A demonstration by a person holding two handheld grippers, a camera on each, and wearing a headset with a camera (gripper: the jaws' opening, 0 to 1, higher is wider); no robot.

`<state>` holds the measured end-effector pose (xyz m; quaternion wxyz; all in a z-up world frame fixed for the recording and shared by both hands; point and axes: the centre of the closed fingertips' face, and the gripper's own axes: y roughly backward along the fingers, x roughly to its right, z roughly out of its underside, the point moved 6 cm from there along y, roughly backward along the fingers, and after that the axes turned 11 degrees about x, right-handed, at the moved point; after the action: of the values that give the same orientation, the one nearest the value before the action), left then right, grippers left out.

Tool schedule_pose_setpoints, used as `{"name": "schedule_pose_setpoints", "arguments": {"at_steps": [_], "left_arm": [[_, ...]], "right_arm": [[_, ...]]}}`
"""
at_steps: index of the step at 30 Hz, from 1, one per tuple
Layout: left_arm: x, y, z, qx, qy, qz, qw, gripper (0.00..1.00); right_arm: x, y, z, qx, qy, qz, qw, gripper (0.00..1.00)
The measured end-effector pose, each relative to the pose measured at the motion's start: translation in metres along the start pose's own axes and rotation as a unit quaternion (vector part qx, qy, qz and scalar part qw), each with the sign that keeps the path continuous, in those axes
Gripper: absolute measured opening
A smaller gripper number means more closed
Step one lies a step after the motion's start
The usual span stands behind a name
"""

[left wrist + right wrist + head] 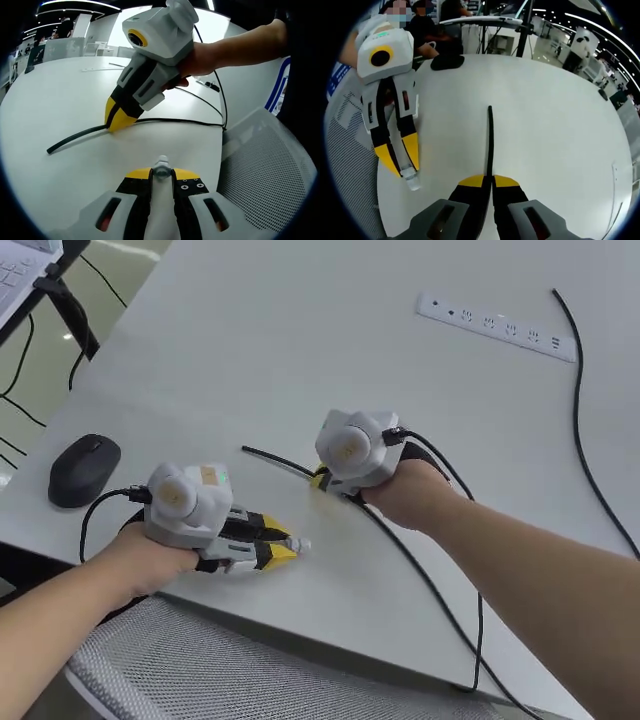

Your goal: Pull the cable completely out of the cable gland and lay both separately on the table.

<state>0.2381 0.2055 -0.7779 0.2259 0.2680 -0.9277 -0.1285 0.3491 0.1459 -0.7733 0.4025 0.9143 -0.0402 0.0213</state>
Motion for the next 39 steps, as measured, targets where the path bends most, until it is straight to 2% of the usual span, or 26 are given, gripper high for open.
{"name": "schedule_pose_setpoints", "arguments": {"at_steps": [11, 18, 21, 24, 27, 34, 39], "left_arm": [[0.001, 0.001, 0.004, -0.011, 0.003, -0.002, 0.9999, 0.16], [0.002, 0.001, 0.003, -0.011, 0.008, -0.005, 0.9999, 0.19], [0.002, 0.001, 0.002, -0.013, 0.010, -0.010, 0.9998, 0.21], [0.003, 0.002, 0.000, -0.010, 0.007, -0.012, 0.9998, 0.22], [0.004, 0.004, -0.001, -0.010, 0.008, -0.013, 0.9998, 0.24], [0.010, 0.011, -0.013, 0.004, 0.006, -0.025, 0.9997, 0.31], [0.016, 0.018, -0.020, 0.010, 0.006, -0.028, 0.9995, 0.37]], "right_arm": [[0.000, 0.002, 0.001, -0.011, -0.006, 0.013, 0.9998, 0.06], [0.000, 0.013, -0.004, 0.001, -0.015, 0.027, 0.9995, 0.12], [0.002, 0.024, -0.006, 0.015, -0.028, 0.037, 0.9988, 0.15], [0.003, 0.036, -0.011, 0.040, -0.055, 0.043, 0.9968, 0.18], [0.001, 0.052, -0.014, 0.050, -0.057, 0.050, 0.9959, 0.21], [-0.001, 0.085, -0.021, 0.092, -0.090, 0.068, 0.9893, 0.29], [-0.005, 0.107, -0.024, 0.111, -0.098, 0.080, 0.9857, 0.34]]}}
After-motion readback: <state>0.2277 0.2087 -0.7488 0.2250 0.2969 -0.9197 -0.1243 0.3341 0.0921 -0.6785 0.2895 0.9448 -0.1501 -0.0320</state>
